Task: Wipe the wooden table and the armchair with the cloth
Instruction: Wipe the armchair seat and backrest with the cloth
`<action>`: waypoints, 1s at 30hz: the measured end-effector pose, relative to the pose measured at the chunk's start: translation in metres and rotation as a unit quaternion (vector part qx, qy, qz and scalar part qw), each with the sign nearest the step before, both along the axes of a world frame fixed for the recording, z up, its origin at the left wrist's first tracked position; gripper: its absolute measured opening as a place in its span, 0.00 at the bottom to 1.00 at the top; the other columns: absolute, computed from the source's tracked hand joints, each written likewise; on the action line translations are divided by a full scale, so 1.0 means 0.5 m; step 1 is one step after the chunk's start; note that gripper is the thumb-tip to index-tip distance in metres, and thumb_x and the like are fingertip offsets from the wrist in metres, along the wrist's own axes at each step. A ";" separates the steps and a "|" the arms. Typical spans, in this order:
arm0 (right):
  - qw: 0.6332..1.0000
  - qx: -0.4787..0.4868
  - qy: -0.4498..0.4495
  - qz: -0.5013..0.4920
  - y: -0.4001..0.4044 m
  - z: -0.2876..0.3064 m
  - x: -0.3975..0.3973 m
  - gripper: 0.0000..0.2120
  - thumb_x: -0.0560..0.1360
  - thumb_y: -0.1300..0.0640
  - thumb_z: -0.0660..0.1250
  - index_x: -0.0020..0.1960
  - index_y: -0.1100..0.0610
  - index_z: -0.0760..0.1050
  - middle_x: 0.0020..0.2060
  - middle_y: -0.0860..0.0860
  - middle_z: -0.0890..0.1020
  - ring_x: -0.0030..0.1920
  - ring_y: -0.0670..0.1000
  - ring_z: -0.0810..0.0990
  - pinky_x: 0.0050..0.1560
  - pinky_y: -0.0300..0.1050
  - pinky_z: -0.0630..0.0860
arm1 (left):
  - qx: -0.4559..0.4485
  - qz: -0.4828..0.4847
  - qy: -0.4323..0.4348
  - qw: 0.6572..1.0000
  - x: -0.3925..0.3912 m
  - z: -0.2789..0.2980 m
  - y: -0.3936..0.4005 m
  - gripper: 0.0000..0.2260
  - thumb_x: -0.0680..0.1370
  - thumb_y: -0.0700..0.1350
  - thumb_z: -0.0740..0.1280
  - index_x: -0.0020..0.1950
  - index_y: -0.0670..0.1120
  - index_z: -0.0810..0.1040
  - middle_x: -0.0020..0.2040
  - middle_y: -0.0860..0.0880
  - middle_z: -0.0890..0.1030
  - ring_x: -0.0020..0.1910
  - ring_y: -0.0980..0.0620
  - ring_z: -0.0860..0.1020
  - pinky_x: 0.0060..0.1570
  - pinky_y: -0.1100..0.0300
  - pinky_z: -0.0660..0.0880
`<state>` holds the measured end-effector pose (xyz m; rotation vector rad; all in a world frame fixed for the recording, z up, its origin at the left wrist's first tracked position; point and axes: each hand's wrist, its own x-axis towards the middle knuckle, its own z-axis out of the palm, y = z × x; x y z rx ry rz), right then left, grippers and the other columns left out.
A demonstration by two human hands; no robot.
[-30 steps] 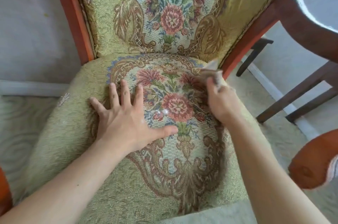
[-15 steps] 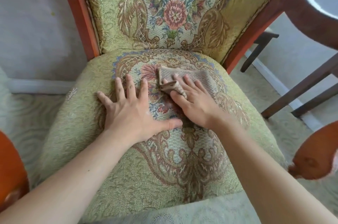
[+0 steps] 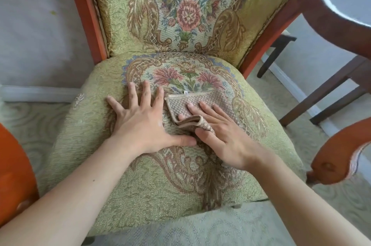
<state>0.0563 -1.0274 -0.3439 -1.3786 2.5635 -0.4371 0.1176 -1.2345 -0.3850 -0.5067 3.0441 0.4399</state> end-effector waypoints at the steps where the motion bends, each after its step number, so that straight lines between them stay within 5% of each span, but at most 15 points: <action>1: 1.000 -0.007 -0.001 0.002 0.010 0.000 0.004 0.25 0.83 0.42 0.44 0.78 0.42 0.56 0.78 0.36 0.48 0.76 0.35 0.39 0.77 0.43 0.36 | 0.000 0.000 -0.001 1.000 0.000 0.000 0.000 0.72 0.44 0.91 0.43 0.80 0.55 0.31 0.79 0.46 0.28 0.77 0.38 0.27 0.69 0.22 0.36; 4: 0.999 -0.034 -0.017 -0.011 0.056 -0.002 0.010 0.20 0.82 0.39 0.42 0.73 0.28 0.55 0.74 0.26 0.47 0.76 0.34 0.42 0.75 0.36 0.36 | 0.002 -0.004 -0.001 1.000 0.000 -0.002 -0.001 0.71 0.44 0.91 0.42 0.80 0.55 0.30 0.78 0.46 0.27 0.76 0.38 0.26 0.68 0.22 0.34; 6: 0.987 -0.066 -0.094 -0.117 0.089 0.002 0.006 0.17 0.79 0.34 0.45 0.67 0.24 0.60 0.75 0.30 0.57 0.77 0.38 0.53 0.78 0.44 0.44 | 0.000 -0.007 -0.001 1.000 0.002 -0.002 -0.002 0.71 0.45 0.91 0.41 0.79 0.55 0.30 0.78 0.46 0.27 0.76 0.38 0.26 0.68 0.22 0.34; 8: 0.929 -0.165 -0.233 -0.237 0.117 0.011 -0.007 0.20 0.75 0.32 0.51 0.62 0.34 0.72 0.68 0.40 0.75 0.70 0.44 0.71 0.75 0.53 0.60 | -0.002 -0.010 0.000 1.000 0.002 -0.002 -0.003 0.70 0.45 0.91 0.41 0.79 0.55 0.29 0.78 0.45 0.27 0.76 0.37 0.26 0.68 0.21 0.34; 10: 0.879 -0.255 -0.279 -0.291 0.134 0.026 -0.028 0.20 0.76 0.35 0.54 0.56 0.44 0.78 0.53 0.43 0.85 0.55 0.43 0.82 0.60 0.46 0.75 | -0.003 -0.011 0.002 1.000 0.003 -0.002 -0.002 0.70 0.46 0.91 0.41 0.79 0.55 0.29 0.78 0.45 0.26 0.76 0.37 0.26 0.68 0.21 0.34; 13: 0.786 -0.397 -0.323 -0.345 0.125 0.048 -0.057 0.20 0.82 0.41 0.53 0.52 0.53 0.78 0.39 0.46 0.86 0.37 0.43 0.84 0.33 0.35 0.78 | -0.008 -0.011 0.007 1.000 0.003 -0.005 -0.001 0.68 0.47 0.90 0.39 0.78 0.55 0.28 0.78 0.45 0.26 0.75 0.37 0.26 0.68 0.22 0.34; 15: 0.717 -0.477 -0.336 -0.381 0.103 0.059 -0.078 0.21 0.82 0.41 0.53 0.53 0.52 0.79 0.42 0.49 0.87 0.43 0.49 0.86 0.37 0.41 0.81 | -0.010 -0.011 0.009 1.000 0.003 -0.006 0.000 0.66 0.48 0.90 0.39 0.78 0.55 0.28 0.78 0.45 0.26 0.75 0.37 0.25 0.68 0.22 0.34; 18: 0.685 -0.518 -0.330 -0.391 0.046 0.069 -0.103 0.25 0.82 0.38 0.52 0.46 0.49 0.84 0.43 0.52 0.87 0.42 0.51 0.87 0.39 0.46 0.83 | -0.011 -0.011 0.014 1.000 0.004 -0.007 0.000 0.66 0.49 0.90 0.39 0.79 0.55 0.29 0.78 0.45 0.27 0.75 0.37 0.26 0.69 0.22 0.35; 19: 0.690 -0.515 -0.318 -0.396 0.024 0.067 -0.112 0.26 0.81 0.37 0.51 0.45 0.49 0.83 0.45 0.55 0.87 0.42 0.52 0.86 0.38 0.50 0.83 | -0.011 -0.010 0.016 1.000 0.004 -0.007 0.000 0.66 0.50 0.90 0.39 0.79 0.55 0.29 0.78 0.45 0.26 0.75 0.37 0.26 0.69 0.22 0.35; 21: 0.757 -0.473 -0.235 -0.385 -0.018 0.059 -0.130 0.27 0.81 0.36 0.48 0.45 0.53 0.79 0.52 0.62 0.82 0.45 0.56 0.83 0.43 0.64 0.81 | -0.011 -0.009 0.023 1.000 0.005 -0.009 0.000 0.66 0.50 0.90 0.39 0.79 0.55 0.29 0.78 0.45 0.26 0.75 0.37 0.26 0.69 0.22 0.34; 22: 0.797 -0.449 -0.177 -0.362 -0.039 0.052 -0.139 0.27 0.80 0.37 0.47 0.47 0.53 0.77 0.52 0.61 0.82 0.48 0.53 0.82 0.47 0.62 0.80 | -0.011 -0.007 0.027 1.000 0.006 -0.010 0.000 0.65 0.50 0.90 0.38 0.79 0.55 0.28 0.78 0.45 0.26 0.75 0.37 0.26 0.69 0.22 0.34; 24: 0.866 -0.377 -0.107 -0.310 -0.080 0.035 -0.149 0.26 0.81 0.39 0.44 0.58 0.49 0.77 0.51 0.47 0.84 0.49 0.33 0.78 0.54 0.40 0.73 | -0.010 -0.003 0.034 0.999 0.006 -0.011 0.000 0.66 0.50 0.90 0.39 0.79 0.55 0.29 0.79 0.46 0.27 0.76 0.38 0.26 0.69 0.23 0.35; 25: 0.907 -0.302 -0.072 -0.285 -0.098 0.021 -0.157 0.27 0.81 0.39 0.43 0.65 0.49 0.74 0.56 0.46 0.82 0.56 0.32 0.75 0.59 0.35 0.68 | -0.012 0.000 0.037 0.999 0.006 -0.012 0.001 0.66 0.50 0.90 0.39 0.80 0.55 0.30 0.79 0.46 0.28 0.77 0.38 0.27 0.69 0.23 0.35; 27: 0.973 -0.090 0.029 -0.210 -0.127 -0.006 -0.173 0.28 0.82 0.41 0.41 0.75 0.50 0.65 0.73 0.53 0.70 0.74 0.51 0.65 0.72 0.47 0.59 | -0.018 0.006 0.043 0.999 0.003 -0.014 0.002 0.66 0.51 0.90 0.39 0.81 0.55 0.33 0.80 0.46 0.30 0.78 0.38 0.29 0.69 0.22 0.35; 30: 0.984 0.038 0.104 -0.141 -0.154 -0.024 -0.183 0.28 0.83 0.41 0.41 0.80 0.49 0.54 0.80 0.54 0.52 0.80 0.57 0.48 0.78 0.56 0.45 | -0.018 0.009 0.046 0.999 0.000 -0.016 0.004 0.66 0.51 0.90 0.40 0.81 0.55 0.34 0.80 0.45 0.31 0.78 0.39 0.29 0.69 0.23 0.33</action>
